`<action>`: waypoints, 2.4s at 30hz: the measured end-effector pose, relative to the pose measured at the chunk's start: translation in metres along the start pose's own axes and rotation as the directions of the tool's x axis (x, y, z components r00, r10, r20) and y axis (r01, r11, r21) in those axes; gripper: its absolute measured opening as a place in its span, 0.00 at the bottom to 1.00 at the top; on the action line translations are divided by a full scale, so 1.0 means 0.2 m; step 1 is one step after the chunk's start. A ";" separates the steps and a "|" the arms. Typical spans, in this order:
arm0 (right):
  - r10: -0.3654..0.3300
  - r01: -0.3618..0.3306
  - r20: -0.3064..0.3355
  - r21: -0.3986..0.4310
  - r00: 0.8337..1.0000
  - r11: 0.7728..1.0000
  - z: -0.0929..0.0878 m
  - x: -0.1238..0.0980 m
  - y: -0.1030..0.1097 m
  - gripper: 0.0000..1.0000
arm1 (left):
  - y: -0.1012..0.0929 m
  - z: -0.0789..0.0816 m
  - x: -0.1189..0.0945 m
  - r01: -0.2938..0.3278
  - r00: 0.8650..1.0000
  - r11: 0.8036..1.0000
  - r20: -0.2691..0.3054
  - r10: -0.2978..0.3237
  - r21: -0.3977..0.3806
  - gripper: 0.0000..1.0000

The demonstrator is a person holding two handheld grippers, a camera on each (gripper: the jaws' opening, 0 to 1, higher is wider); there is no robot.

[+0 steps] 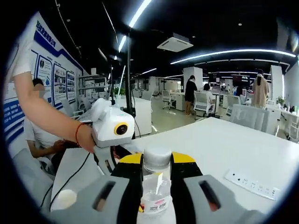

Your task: Arrange the tabletop items into an orderly group along one side of the table until the central work area is clear of visible clutter.

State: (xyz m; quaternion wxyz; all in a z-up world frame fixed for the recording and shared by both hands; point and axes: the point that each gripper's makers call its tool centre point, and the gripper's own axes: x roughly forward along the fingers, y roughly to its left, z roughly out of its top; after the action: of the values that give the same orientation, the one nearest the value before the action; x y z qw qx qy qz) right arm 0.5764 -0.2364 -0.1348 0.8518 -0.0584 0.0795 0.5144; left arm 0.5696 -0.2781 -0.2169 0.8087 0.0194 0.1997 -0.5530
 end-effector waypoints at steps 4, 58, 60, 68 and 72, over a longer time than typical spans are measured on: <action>-0.017 0.016 -0.010 -0.033 1.000 0.999 -0.02 0.00 -0.02 0.19 | 0.04 -0.01 0.02 -0.013 1.000 0.999 -0.017 0.013 0.030 0.38; -0.082 0.059 -0.178 -0.128 0.981 0.990 -0.21 -0.02 -0.06 0.22 | 0.10 -0.13 0.11 -0.018 0.997 0.996 -0.077 0.024 0.086 0.46; -0.087 0.065 -0.181 -0.123 0.980 0.990 -0.21 -0.02 -0.08 0.23 | 0.10 -0.13 0.11 -0.017 0.997 0.997 -0.076 0.023 0.079 0.47; -0.094 0.072 -0.178 -0.124 0.979 0.990 -0.20 -0.02 -0.09 0.24 | 0.10 -0.12 0.11 -0.025 0.997 0.997 -0.075 0.031 0.070 0.50; -0.096 0.076 -0.179 -0.115 0.979 0.990 -0.20 -0.02 -0.09 0.27 | 0.10 -0.12 0.11 -0.027 0.997 0.997 -0.071 0.032 0.066 0.51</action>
State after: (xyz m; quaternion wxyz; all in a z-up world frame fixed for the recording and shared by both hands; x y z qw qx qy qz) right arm 0.5869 -0.2562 -0.1727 0.8579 -0.1548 0.1276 0.4730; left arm 0.5865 -0.2843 -0.2493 0.8079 0.0687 0.2103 -0.5462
